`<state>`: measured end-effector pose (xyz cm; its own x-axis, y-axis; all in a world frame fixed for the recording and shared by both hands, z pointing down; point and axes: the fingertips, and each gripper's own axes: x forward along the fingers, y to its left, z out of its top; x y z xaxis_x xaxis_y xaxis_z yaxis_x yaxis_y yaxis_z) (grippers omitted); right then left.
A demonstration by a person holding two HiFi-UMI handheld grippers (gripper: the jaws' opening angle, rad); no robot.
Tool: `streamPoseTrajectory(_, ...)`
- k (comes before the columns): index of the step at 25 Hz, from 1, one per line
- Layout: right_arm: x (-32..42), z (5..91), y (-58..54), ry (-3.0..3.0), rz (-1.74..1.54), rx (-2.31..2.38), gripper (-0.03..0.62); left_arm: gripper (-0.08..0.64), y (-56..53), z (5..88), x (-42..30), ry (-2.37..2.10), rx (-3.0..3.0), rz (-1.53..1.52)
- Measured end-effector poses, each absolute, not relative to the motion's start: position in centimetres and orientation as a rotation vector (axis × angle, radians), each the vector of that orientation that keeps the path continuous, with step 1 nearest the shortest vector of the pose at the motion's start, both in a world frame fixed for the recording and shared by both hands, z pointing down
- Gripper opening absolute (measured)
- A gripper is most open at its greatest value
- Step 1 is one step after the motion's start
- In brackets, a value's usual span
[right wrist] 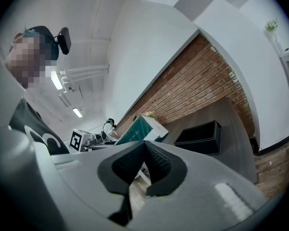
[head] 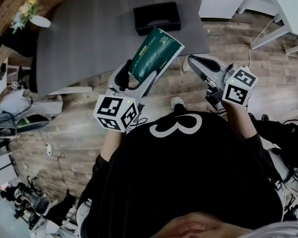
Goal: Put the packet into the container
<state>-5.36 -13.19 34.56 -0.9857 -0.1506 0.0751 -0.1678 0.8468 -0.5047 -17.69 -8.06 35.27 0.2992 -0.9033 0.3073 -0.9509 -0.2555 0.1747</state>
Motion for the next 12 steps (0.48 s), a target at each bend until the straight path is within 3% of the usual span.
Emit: streamPoseTrajectory(12,-5.7,33.5,-21.8,-3.016,0.759,0.233,0.002,0.373,-17.1,34.3,-19.1,-1.746,2.272,0.240)
